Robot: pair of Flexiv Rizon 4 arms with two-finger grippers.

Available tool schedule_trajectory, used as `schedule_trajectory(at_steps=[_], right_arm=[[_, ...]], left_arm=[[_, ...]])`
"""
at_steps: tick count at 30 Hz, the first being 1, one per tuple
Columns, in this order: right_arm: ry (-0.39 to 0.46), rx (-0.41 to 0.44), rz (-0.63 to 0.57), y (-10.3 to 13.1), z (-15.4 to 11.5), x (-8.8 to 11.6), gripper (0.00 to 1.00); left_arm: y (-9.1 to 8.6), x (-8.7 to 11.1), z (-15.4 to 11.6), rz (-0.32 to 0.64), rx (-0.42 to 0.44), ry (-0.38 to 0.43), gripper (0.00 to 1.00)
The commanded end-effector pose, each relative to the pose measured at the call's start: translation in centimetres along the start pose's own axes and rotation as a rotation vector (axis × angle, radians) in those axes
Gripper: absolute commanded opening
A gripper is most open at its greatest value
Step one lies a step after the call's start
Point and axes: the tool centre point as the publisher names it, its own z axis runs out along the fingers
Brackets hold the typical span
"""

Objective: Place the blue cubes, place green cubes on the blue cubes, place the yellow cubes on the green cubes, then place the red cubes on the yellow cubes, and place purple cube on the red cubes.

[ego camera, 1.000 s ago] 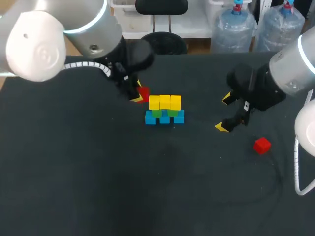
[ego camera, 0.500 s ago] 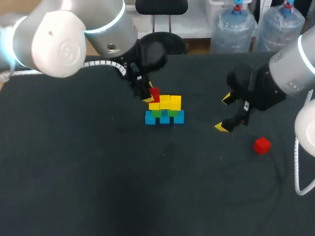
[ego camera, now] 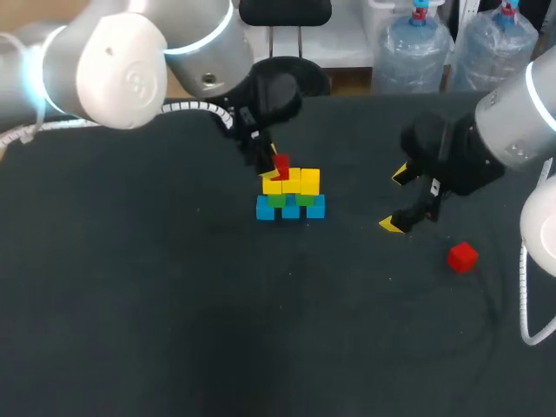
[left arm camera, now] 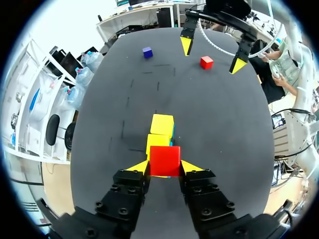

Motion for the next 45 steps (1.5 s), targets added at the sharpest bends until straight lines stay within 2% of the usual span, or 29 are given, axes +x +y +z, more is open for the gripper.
schedule_trajectory(at_steps=[1,45], right_arm=[[-0.001,0.003,0.000,0.06,0.01,0.04,1.00],[-0.001,0.003,0.000,0.06,0.01,0.04,1.00]], left_arm=[[0.67,-0.21,0.26,-0.001,0.012,0.002,0.00],[1.12,-0.37,1.17,0.004,0.037,0.021,0.01]])
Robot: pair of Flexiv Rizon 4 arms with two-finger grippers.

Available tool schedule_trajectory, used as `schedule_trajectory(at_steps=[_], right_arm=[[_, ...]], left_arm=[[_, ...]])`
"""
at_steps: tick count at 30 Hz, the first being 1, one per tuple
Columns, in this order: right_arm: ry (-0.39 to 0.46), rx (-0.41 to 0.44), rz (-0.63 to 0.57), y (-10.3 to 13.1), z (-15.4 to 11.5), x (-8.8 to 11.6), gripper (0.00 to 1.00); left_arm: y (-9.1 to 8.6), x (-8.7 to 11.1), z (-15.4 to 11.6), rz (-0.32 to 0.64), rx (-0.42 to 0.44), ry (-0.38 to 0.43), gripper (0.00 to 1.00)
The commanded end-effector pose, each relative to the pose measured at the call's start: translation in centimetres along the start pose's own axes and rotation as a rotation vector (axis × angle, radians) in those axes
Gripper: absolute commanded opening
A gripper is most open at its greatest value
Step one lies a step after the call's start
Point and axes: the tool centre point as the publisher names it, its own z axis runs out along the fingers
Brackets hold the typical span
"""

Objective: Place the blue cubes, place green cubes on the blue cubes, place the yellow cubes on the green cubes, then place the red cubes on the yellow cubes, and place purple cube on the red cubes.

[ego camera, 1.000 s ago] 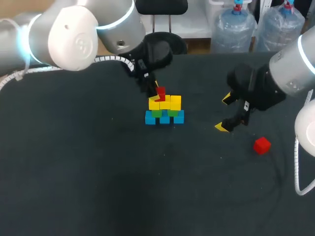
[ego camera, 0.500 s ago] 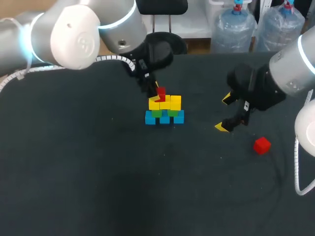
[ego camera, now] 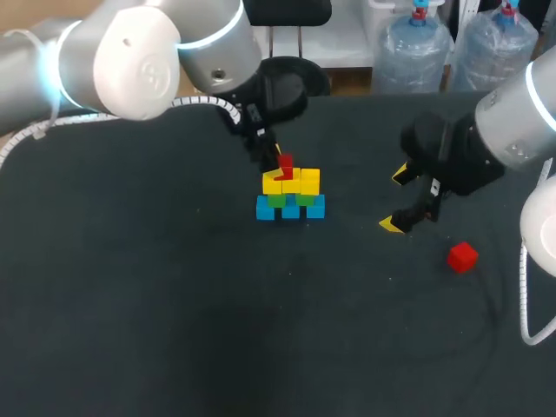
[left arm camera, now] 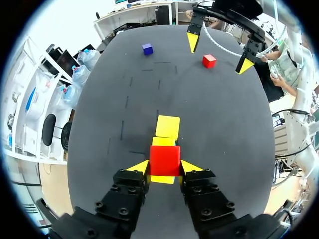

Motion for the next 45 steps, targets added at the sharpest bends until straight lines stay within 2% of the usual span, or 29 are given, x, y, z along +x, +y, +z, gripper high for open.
schedule_trajectory(at_steps=[1,31,36,38,45], right_arm=[[-0.001,0.003,0.000,0.06,0.01,0.04,1.00],[-0.001,0.003,0.000,0.06,0.01,0.04,1.00],[-0.001,0.003,0.000,0.06,0.01,0.04,1.00],[-0.001,0.003,0.000,0.06,0.01,0.04,1.00],[-0.001,0.003,0.000,0.06,0.01,0.04,1.00]], left_arm=[[0.24,-0.08,0.02,0.001,0.005,0.005,0.01],[0.51,0.13,0.18,0.001,0.006,0.007,0.04],[0.51,0.14,0.19,0.000,0.007,0.008,0.10],[0.50,0.11,0.22,0.001,0.008,0.008,0.17],[0.54,0.04,0.24,0.001,0.007,0.007,0.24]])
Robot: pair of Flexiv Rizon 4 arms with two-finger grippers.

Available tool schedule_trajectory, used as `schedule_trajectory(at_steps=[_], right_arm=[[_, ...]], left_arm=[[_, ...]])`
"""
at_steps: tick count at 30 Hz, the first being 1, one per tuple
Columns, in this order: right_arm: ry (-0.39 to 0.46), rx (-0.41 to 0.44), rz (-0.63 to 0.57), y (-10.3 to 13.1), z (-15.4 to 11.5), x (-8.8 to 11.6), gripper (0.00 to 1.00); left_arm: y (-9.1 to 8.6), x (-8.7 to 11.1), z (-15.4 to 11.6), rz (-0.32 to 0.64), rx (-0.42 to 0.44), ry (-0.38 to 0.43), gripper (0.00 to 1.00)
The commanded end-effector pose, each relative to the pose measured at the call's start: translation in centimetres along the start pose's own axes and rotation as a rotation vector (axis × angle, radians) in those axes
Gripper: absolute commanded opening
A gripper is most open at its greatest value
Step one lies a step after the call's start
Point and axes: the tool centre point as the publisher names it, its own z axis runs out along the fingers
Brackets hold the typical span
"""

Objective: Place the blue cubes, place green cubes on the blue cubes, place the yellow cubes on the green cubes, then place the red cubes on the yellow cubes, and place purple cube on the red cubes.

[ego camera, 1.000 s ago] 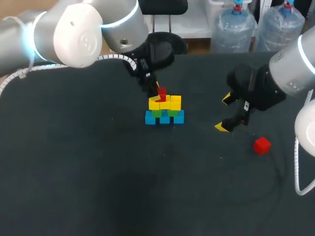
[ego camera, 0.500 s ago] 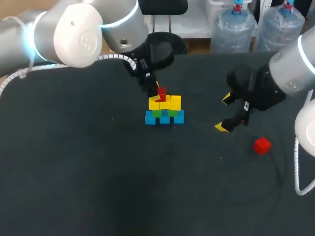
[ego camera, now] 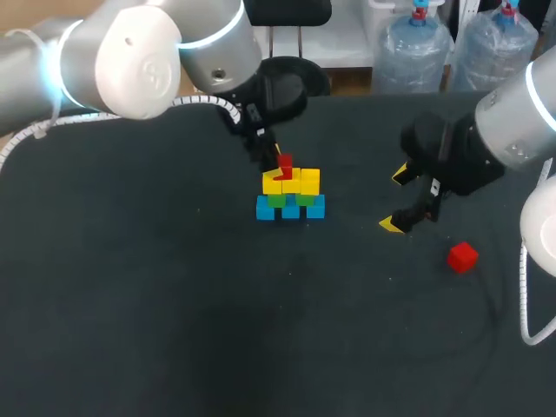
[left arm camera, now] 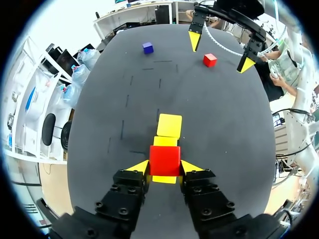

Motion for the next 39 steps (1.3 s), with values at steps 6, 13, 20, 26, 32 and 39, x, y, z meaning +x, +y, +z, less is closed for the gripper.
schedule_trajectory(at_steps=[6,13,20,26,32,39], right_arm=[[-0.001,0.003,0.000,0.06,0.01,0.04,1.00],[-0.001,0.003,0.000,0.06,0.01,0.04,1.00],[-0.001,0.003,0.000,0.06,0.01,0.04,1.00],[-0.001,0.003,0.000,0.06,0.01,0.04,1.00],[-0.001,0.003,0.000,0.06,0.01,0.04,1.00],[-0.001,0.003,0.000,0.06,0.01,0.04,1.00]], left_arm=[[0.33,-0.15,0.01,0.001,0.005,0.005,0.32],[0.34,-0.17,0.03,0.001,0.007,0.005,0.38],[0.35,-0.18,0.04,0.001,0.007,0.005,0.45],[0.34,-0.15,0.03,0.001,0.007,0.006,0.44],[0.34,-0.15,-0.11,0.002,0.004,0.004,0.45],[0.21,-0.33,-0.96,0.009,-0.007,0.000,1.00]])
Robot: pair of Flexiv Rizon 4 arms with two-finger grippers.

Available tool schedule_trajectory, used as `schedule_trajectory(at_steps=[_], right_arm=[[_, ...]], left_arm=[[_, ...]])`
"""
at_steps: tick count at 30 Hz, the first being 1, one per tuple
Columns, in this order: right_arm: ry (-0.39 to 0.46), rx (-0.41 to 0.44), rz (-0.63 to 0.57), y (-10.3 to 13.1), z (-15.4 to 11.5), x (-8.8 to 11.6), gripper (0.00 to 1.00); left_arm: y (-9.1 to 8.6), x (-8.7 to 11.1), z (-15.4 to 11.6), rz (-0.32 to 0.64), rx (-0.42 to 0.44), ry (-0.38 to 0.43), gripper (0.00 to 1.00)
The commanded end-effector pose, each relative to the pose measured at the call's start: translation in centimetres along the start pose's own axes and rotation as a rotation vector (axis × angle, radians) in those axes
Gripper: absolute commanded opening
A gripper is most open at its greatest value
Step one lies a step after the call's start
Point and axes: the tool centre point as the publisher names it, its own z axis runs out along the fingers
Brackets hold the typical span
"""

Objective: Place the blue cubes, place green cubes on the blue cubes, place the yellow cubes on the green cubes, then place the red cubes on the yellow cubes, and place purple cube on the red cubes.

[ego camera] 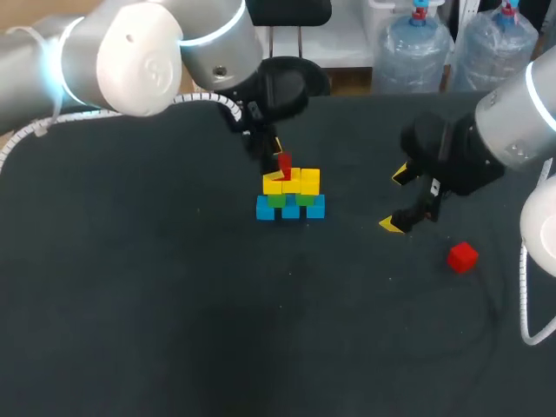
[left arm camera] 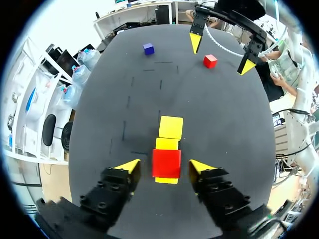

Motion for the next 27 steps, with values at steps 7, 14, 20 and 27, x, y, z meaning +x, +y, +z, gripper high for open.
schedule_trajectory(at_steps=[7,14,20,27], right_arm=[[-0.001,0.003,0.000,0.1,0.0,0.0,1.00],[-0.001,0.003,0.000,0.1,0.0,0.0,1.00],[-0.001,0.003,0.000,0.1,0.0,0.0,1.00],[-0.001,0.003,0.000,0.1,0.0,0.0,1.00]], left_arm=[[-0.6,0.2,-2.3,0.024,-0.041,-0.019,1.00],[-2.2,1.3,-4.8,0.040,-0.130,-0.102,1.00],[-4.4,2.6,-6.6,0.035,-0.219,-0.132,1.00],[-6.5,4.6,-7.9,-0.051,-0.312,-0.181,1.00]])
